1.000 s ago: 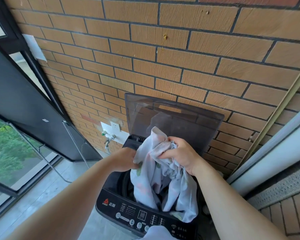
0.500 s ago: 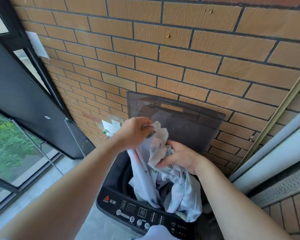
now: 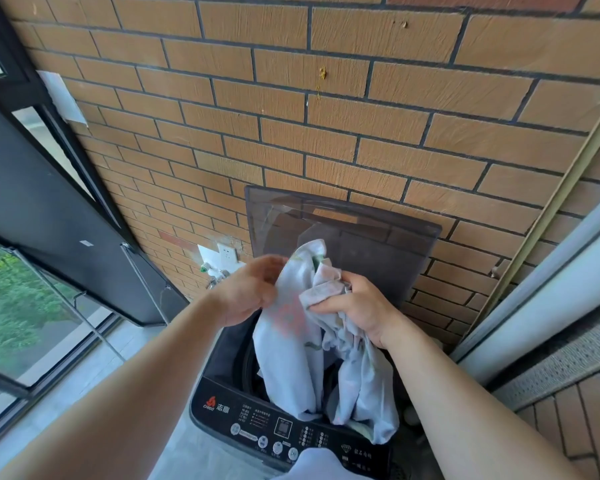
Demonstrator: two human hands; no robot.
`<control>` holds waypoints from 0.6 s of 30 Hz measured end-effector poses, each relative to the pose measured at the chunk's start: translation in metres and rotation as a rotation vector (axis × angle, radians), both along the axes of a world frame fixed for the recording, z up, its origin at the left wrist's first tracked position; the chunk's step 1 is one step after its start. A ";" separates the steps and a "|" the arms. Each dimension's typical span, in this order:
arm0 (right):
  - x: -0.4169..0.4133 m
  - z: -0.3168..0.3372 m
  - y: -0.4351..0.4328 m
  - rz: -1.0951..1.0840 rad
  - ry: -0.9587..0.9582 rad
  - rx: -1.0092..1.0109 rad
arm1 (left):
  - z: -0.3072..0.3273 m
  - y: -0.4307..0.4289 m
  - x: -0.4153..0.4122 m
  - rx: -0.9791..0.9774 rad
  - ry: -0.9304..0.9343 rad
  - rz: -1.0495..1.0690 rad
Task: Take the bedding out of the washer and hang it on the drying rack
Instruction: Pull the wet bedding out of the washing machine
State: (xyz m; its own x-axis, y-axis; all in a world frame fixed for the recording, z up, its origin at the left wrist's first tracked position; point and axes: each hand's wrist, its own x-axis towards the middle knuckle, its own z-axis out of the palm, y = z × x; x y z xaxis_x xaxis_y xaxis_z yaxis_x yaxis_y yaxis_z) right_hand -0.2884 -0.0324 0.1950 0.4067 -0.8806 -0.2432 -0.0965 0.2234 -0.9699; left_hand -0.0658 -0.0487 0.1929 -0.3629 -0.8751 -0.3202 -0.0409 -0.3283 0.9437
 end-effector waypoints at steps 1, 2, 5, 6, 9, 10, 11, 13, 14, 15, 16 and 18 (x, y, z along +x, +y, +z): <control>0.000 -0.001 -0.001 -0.032 -0.006 -0.013 | -0.005 0.005 -0.001 -0.010 -0.177 -0.033; 0.000 -0.002 -0.003 -0.058 -0.007 -0.020 | -0.013 0.009 0.000 -0.023 -0.423 -0.108; 0.002 -0.005 -0.006 -0.140 0.016 -0.014 | -0.041 0.017 0.008 0.010 -0.955 -0.319; 0.002 -0.006 -0.006 -0.157 0.020 -0.012 | -0.051 0.018 0.012 0.003 -0.989 -0.326; 0.002 -0.005 -0.006 -0.116 0.040 -0.006 | -0.063 0.011 0.016 -0.101 -0.960 -0.154; 0.002 -0.003 -0.006 -0.064 0.058 -0.005 | -0.060 0.008 0.016 -0.154 -0.964 -0.089; 0.001 -0.001 -0.005 -0.007 0.081 0.001 | -0.051 0.005 0.013 -0.216 -0.973 -0.034; 0.002 0.003 -0.005 0.103 0.144 0.016 | -0.031 -0.001 0.007 -0.347 -0.973 0.062; 0.003 0.004 -0.005 0.164 0.175 0.016 | -0.018 -0.003 0.002 -0.429 -0.953 0.102; 0.006 0.006 -0.004 0.217 0.196 0.015 | -0.006 -0.004 -0.004 -0.518 -0.922 0.132; 0.009 0.007 -0.003 0.255 0.219 0.010 | 0.007 -0.003 -0.011 -0.610 -0.882 0.159; 0.016 0.010 -0.002 0.282 0.277 -0.019 | 0.032 0.000 -0.026 -0.710 -0.766 0.186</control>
